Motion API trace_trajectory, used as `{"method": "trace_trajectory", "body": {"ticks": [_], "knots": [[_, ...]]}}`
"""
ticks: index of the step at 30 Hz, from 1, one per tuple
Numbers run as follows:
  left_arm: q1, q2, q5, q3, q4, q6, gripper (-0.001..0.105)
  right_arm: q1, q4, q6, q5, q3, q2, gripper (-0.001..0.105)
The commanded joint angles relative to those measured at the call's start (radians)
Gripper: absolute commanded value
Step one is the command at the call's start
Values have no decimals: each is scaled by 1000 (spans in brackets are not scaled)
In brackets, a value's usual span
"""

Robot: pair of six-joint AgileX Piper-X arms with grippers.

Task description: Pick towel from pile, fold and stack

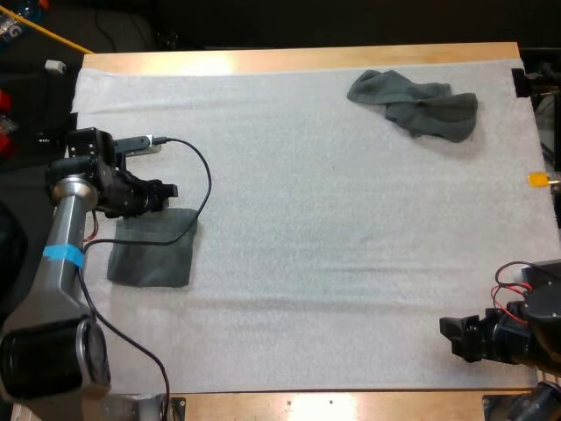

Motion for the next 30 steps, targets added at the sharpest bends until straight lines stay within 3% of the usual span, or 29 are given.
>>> {"method": "trace_trajectory", "body": {"ticks": [1,9,17,26,30], "knots": [[-2,21,4,-3,2,-11,58,1,-15,10,-18,-7,-1,70],[-2,100,4,-3,19,-9,58,1,-249,60,-94,-7,-1,70],[-2,91,44,-33,63,-9,58,1,-304,60,-94,-7,-1,70],[-6,-84,88,-120,86,-9,58,1,-319,52,-88,-7,-1,70],[-27,-216,89,-124,82,-9,58,1,-320,24,-4,-7,20,70]]}}
